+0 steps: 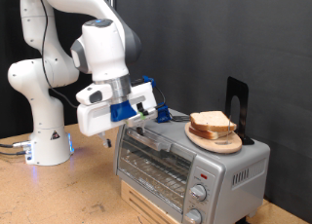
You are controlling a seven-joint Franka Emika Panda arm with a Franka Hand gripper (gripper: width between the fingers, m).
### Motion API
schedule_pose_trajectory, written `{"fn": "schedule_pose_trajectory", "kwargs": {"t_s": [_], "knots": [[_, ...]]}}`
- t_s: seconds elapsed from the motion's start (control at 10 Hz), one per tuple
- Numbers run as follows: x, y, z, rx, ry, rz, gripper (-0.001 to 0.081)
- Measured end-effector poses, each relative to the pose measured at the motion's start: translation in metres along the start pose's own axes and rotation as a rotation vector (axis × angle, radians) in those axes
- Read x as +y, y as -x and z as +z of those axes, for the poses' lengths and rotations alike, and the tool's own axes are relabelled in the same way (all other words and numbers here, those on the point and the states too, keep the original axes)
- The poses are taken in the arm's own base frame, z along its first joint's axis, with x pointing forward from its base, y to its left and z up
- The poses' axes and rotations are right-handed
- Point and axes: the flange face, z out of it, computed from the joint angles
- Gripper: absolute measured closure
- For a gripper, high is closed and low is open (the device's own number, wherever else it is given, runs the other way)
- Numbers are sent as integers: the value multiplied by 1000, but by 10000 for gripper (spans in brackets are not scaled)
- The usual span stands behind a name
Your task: Make a piece of toast with the oven
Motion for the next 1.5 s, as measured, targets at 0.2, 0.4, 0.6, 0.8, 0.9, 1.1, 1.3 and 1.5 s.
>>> {"fn": "schedule_pose_trajectory", "kwargs": {"t_s": [0.2,0.4,0.6,0.8,0.9,1.1,1.3,1.5], "knots": [[-8,6,-2,-11,-7,-8,-3],[-5,8,1,-16,20,-15,-3],[5,9,14,1,82,-5,-3],[19,4,32,10,124,6,-3],[24,0,38,11,130,16,-3],[33,-8,38,17,127,16,-3],[44,-14,37,13,127,-2,-3],[50,-19,34,5,116,-25,-3]]}}
